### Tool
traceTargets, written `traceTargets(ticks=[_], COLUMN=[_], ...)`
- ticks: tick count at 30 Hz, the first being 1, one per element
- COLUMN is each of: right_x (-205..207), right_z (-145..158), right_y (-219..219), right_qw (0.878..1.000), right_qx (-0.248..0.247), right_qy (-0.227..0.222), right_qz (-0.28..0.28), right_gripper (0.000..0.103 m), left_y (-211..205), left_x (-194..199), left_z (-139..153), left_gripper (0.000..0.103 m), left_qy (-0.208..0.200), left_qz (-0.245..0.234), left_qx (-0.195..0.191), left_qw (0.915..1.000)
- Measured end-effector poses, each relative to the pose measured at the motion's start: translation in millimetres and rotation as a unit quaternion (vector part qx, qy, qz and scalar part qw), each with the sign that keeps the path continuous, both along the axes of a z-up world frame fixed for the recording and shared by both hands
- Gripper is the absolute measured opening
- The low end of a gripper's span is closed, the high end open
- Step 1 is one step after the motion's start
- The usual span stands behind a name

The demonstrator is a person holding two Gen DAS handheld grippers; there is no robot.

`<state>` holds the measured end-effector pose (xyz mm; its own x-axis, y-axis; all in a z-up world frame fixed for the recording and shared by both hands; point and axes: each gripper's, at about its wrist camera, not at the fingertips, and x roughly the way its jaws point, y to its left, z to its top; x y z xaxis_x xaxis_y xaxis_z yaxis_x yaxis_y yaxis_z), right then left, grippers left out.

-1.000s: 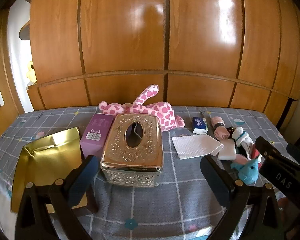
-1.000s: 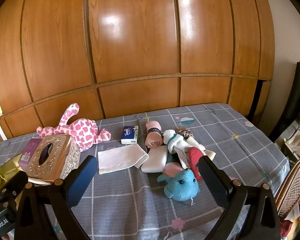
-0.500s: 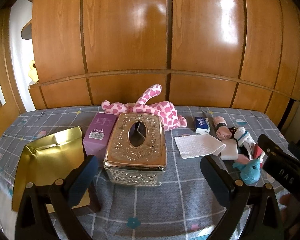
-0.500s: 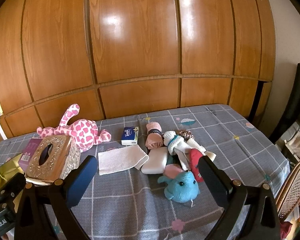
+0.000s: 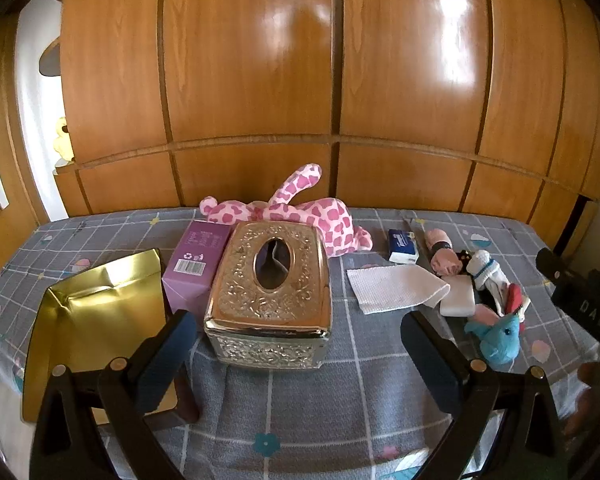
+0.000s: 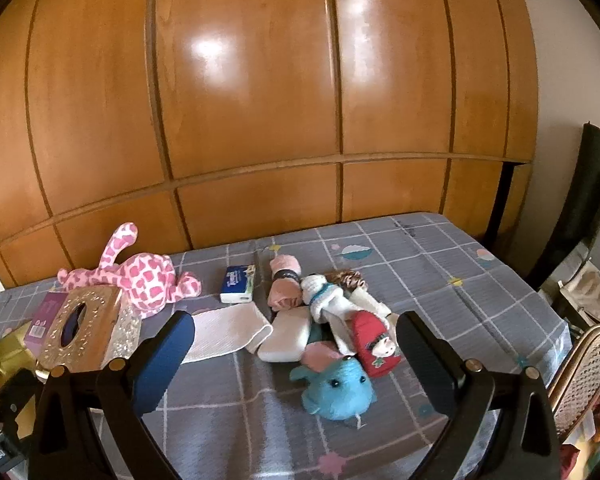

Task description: Organize soft objects

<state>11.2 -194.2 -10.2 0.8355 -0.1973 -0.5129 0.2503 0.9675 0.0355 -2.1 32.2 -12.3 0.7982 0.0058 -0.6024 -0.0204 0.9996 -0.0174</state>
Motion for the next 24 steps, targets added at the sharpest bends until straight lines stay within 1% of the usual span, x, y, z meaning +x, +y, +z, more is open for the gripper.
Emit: traceTargets(ticks=[11,18,24], right_x=[5,15,26], right_z=[0,2,2], right_y=[-25,-55,-84], right_qw=[1.000,0.999,0.998], right_qx=[0.004,0.010,0.000], right_qy=[0.000,0.000,0.005], right_qz=[-0.019,-0.037,-0.056], right_gripper=[0.103,0.103,0.103], left_y=[-7,-15,-22], left_x=[3,5,9], left_z=[-2,-4,-8], left_gripper=[0.103,0.103,0.103], left_qy=[0.005,0.008,0.016], left_qz=[-0.009,-0.020,-0.033], left_qx=[0.007,0.014,0.015], left_qw=[0.9999,0.9997,0.9992])
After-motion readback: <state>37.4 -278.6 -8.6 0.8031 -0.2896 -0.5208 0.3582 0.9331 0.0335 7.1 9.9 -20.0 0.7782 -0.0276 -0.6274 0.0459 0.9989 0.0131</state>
